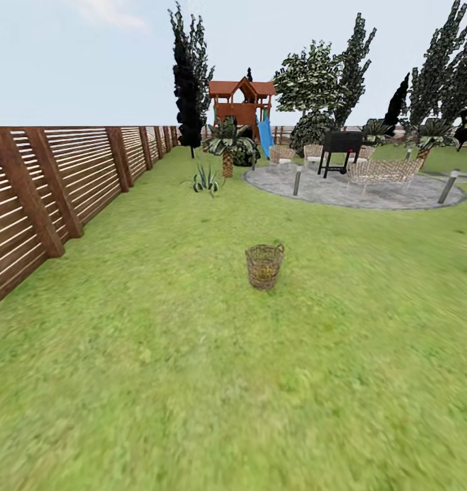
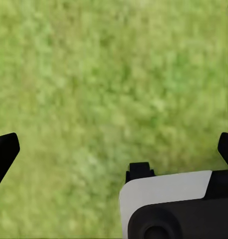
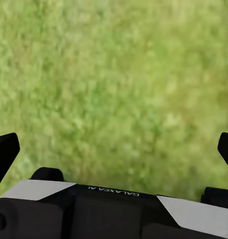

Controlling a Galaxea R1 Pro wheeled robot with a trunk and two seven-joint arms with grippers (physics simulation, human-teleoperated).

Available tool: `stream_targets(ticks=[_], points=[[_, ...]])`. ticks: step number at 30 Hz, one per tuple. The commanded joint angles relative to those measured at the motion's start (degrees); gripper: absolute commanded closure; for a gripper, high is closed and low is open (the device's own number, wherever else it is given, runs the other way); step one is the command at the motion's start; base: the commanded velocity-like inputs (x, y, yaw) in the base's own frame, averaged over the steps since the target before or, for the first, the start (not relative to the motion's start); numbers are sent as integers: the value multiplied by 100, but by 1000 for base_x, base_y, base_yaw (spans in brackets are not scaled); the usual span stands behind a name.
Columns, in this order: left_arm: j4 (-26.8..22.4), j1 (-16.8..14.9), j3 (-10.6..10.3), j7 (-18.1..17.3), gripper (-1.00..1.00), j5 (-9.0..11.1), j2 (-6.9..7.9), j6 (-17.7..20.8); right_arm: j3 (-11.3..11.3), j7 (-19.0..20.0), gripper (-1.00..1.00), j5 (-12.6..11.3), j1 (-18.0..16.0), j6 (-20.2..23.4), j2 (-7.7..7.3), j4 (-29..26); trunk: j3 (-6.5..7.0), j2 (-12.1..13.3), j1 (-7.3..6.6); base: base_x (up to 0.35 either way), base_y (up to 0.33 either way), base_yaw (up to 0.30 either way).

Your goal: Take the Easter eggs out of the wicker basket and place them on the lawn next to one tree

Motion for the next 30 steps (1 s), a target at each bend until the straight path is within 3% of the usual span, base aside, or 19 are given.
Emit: stream_targets(ticks=[1,30], points=[[4,-4,-47,31,-100,12,2,-19,11,4,-100,-46,-1,32,-2,-10,-6,-4,3,276,-194,0],[4,-4,-47,31,-100,12,-5,-19,19,8,-100,-38,-1,32,6,-10,-6,-4,3,272,-199,0]])
